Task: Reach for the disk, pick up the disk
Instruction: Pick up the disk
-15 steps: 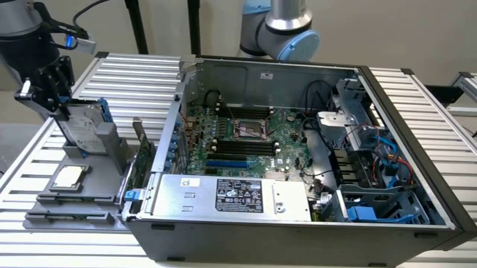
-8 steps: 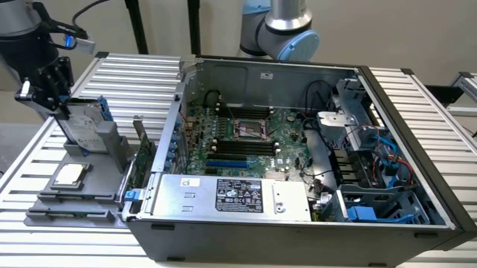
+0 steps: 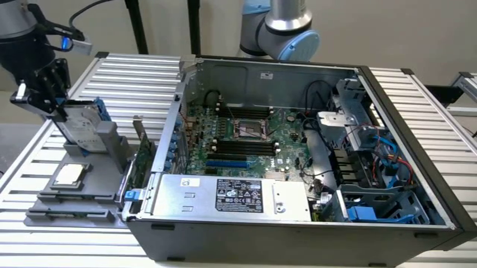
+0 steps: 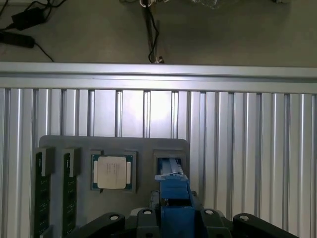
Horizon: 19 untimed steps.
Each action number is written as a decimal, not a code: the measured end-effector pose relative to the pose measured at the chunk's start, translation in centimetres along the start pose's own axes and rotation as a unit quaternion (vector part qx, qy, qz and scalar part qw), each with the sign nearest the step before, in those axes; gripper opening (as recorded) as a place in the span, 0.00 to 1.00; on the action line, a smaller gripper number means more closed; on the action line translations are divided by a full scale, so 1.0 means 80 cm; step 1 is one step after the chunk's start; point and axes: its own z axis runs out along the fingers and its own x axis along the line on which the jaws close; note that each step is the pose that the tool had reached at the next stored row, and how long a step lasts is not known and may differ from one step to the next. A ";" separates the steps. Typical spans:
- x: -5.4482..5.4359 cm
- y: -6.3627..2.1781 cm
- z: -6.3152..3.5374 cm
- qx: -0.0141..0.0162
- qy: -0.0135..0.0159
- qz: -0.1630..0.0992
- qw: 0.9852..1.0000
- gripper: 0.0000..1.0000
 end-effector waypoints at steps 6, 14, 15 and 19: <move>0.001 -0.001 0.000 0.001 0.000 0.000 1.000 0.33; 0.001 -0.003 -0.002 0.001 -0.002 0.000 1.000 0.33; 0.001 -0.004 -0.002 0.001 -0.002 0.000 1.000 0.33; 0.001 -0.004 -0.002 0.001 -0.003 0.000 1.000 0.33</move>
